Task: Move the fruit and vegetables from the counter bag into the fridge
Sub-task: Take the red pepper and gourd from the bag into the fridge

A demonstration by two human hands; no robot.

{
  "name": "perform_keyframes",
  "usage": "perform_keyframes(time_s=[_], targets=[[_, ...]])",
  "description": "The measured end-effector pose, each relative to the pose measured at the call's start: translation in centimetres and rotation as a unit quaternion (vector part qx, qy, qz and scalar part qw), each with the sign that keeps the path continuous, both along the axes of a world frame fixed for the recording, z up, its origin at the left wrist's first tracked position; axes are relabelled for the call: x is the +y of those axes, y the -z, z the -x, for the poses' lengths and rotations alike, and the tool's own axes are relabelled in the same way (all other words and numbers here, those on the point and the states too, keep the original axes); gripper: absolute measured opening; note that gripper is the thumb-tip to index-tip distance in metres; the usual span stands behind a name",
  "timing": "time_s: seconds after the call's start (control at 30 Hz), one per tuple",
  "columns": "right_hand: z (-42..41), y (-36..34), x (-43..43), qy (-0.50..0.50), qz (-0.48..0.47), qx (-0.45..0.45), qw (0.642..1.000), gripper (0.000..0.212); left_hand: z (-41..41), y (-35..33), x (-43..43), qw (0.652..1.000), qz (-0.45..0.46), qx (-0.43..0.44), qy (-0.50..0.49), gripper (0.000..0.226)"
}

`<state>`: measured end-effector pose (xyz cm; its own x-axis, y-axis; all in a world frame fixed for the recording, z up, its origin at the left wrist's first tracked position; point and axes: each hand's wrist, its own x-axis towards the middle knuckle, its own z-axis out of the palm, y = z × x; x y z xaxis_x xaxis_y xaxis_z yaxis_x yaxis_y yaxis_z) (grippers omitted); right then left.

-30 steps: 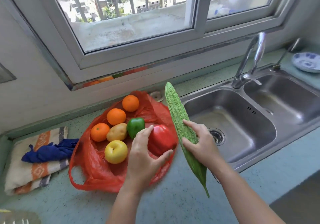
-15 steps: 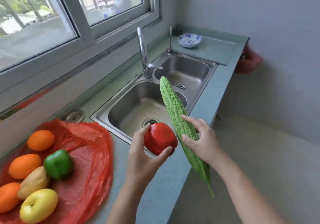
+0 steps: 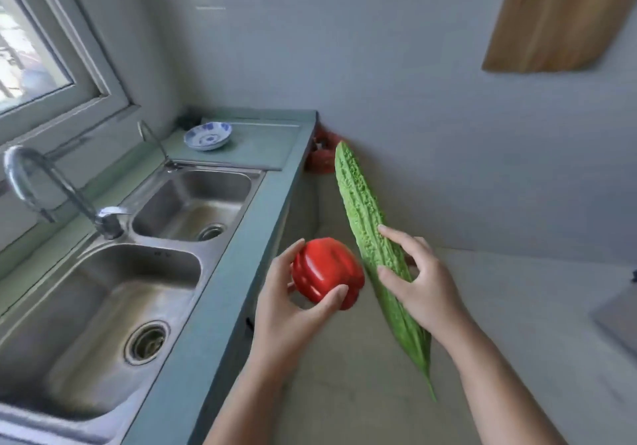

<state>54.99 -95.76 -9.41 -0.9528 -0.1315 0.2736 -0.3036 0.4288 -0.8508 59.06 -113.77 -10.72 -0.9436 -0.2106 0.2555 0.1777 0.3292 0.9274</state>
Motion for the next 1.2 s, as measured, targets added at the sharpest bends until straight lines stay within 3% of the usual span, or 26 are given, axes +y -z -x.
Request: perform_keyframes(time_s=[0.3,0.63,0.97,1.2], targets=[[4.7,-0.9,18.6,0.174,0.016,-0.012,0.985,0.052,9.9,-0.9,17.2,0.992,-0.009,0.035,0.122,0.066],[11.7,0.0,31.0,0.322,0.037,-0.046,0.945,0.051,23.2,0.1,31.2,0.961,-0.005,0.028,0.274,0.070],[20.0,-3.1,41.2,0.460,0.019,-0.030,0.887,0.051,37.4,-2.7,44.8,0.899,0.016,0.079,0.431,0.070],[18.4,-2.6,49.3,0.565,0.048,-0.045,0.822,0.052,39.0,-1.9,55.9,0.840,0.020,0.084,0.535,0.068]])
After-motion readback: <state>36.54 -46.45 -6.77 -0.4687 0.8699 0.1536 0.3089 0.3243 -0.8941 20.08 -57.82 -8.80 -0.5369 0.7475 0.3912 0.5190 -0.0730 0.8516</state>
